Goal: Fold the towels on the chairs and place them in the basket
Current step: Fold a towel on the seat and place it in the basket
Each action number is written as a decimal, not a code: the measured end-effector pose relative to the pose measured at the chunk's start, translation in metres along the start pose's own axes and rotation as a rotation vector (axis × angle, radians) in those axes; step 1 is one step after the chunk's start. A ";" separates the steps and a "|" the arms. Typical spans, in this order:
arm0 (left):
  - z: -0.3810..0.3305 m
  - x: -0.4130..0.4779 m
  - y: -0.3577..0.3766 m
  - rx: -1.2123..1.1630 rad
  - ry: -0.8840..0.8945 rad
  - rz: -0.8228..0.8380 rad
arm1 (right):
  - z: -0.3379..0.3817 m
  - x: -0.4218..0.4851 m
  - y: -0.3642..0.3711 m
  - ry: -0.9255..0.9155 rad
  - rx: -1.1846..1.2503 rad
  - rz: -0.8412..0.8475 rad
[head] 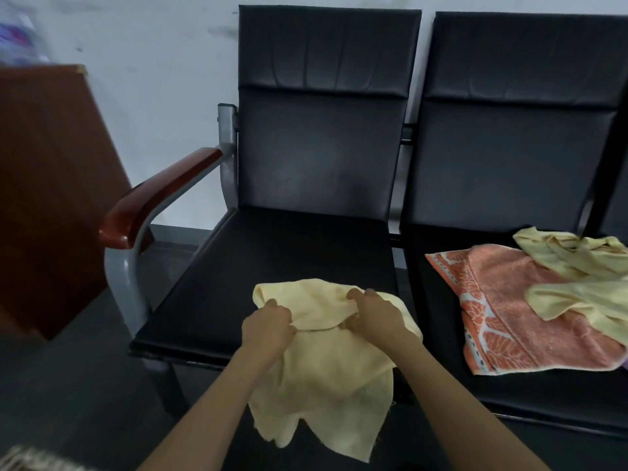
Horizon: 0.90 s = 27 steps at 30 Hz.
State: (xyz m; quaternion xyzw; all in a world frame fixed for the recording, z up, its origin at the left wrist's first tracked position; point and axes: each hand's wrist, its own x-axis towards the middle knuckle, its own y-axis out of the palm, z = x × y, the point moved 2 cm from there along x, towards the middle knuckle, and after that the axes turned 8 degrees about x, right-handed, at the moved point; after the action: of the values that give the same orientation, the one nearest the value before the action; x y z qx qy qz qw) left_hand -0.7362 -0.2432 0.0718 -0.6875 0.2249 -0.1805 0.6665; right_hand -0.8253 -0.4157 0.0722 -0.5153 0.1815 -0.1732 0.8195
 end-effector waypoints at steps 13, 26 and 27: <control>-0.013 -0.003 -0.030 -0.941 -0.019 -0.451 | 0.006 0.003 -0.003 -0.054 0.392 -0.273; 0.003 0.003 -0.002 -0.918 -0.135 -0.277 | -0.039 0.013 -0.016 0.130 0.111 -0.240; 0.002 0.003 -0.001 -0.924 -0.110 -0.265 | -0.038 0.013 -0.021 0.132 0.142 -0.287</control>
State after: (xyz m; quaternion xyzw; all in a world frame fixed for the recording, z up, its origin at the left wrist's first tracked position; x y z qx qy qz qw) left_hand -0.7325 -0.2433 0.0727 -0.9429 0.1565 -0.1085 0.2733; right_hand -0.8342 -0.4602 0.0749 -0.4643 0.1469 -0.3343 0.8069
